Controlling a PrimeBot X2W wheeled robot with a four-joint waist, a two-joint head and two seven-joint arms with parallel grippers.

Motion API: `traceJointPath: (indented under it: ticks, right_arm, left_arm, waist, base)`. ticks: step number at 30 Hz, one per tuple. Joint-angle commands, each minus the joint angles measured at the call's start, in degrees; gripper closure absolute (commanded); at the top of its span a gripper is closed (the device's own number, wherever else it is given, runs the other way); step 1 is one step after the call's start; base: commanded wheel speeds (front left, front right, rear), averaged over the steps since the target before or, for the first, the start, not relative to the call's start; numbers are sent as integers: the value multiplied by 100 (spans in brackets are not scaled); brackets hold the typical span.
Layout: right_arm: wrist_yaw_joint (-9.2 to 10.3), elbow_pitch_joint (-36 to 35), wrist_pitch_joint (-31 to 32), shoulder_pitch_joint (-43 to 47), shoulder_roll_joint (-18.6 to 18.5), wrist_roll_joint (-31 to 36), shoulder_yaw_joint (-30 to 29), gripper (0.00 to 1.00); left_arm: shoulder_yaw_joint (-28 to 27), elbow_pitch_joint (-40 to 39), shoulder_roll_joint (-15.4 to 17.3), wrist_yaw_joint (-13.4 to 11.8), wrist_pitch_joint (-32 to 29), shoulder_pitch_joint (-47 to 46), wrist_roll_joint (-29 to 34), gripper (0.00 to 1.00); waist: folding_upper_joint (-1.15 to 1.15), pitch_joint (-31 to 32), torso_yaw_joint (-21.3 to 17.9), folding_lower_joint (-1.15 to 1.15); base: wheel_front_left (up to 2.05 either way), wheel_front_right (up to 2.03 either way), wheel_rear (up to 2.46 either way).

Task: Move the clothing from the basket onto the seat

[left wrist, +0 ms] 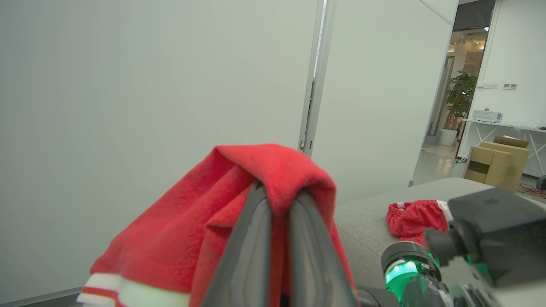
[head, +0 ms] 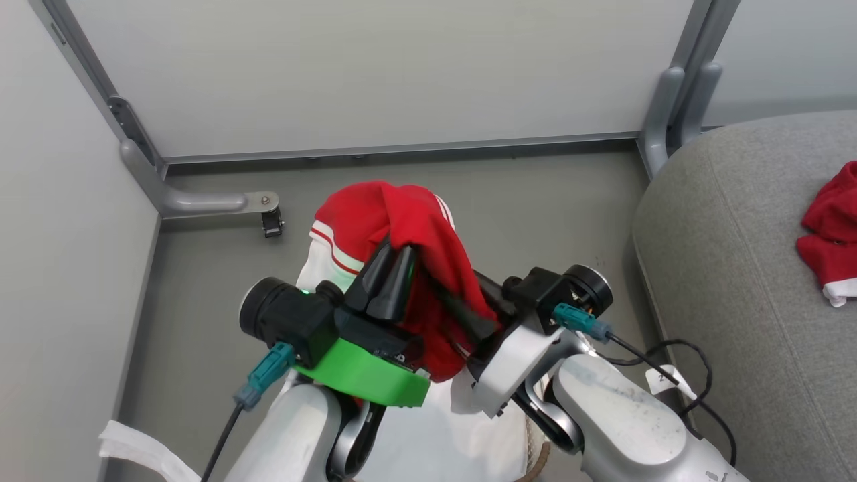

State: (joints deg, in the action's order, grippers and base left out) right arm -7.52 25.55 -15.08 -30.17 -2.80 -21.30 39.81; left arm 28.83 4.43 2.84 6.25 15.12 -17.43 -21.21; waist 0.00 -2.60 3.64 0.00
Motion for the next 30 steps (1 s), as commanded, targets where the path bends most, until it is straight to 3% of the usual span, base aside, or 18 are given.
traceJointPath:
  ticks: [1,5,6,7,8,24,30]
  right_arm:
    - [6,-49,-12,1,-26,-37,-60,100]
    - [6,-215,-12,92,-29,-78,-274,100]
    - [6,-246,-12,130,-27,-103,-327,100]
    - [6,-259,-12,165,-28,-134,-375,100]
    - [7,-295,-12,193,-29,-199,-421,100]
    - [7,-556,-12,561,-23,-44,-1269,100]
    - [6,-733,-12,758,-22,2,-1516,100]
  left_arm:
    - [-21,32,14,-28,4,-108,-9,100]
    - [-141,69,14,-87,2,-71,76,100]
    - [-198,70,14,-124,2,-53,112,82]
    - [-211,92,14,-116,2,-47,163,35]
    - [-256,91,11,-117,2,-47,262,0]
    - [-574,378,16,72,3,63,582,0]
    - [-527,461,20,104,3,88,595,0]
  waist:
    - [0,-18,-29,0]
    - [0,-66,-205,0]
    - [0,-88,-290,0]
    - [0,-105,-362,0]
    - [0,-137,-483,0]
    - [0,-537,-2744,0]
    - [0,-656,-3319,0]
  base:
    - [0,0,0]
    - [0,0,0]
    - [0,0,0]
    - [0,0,0]
    - [0,0,0]
    - [0,0,0]
    - [0,0,0]
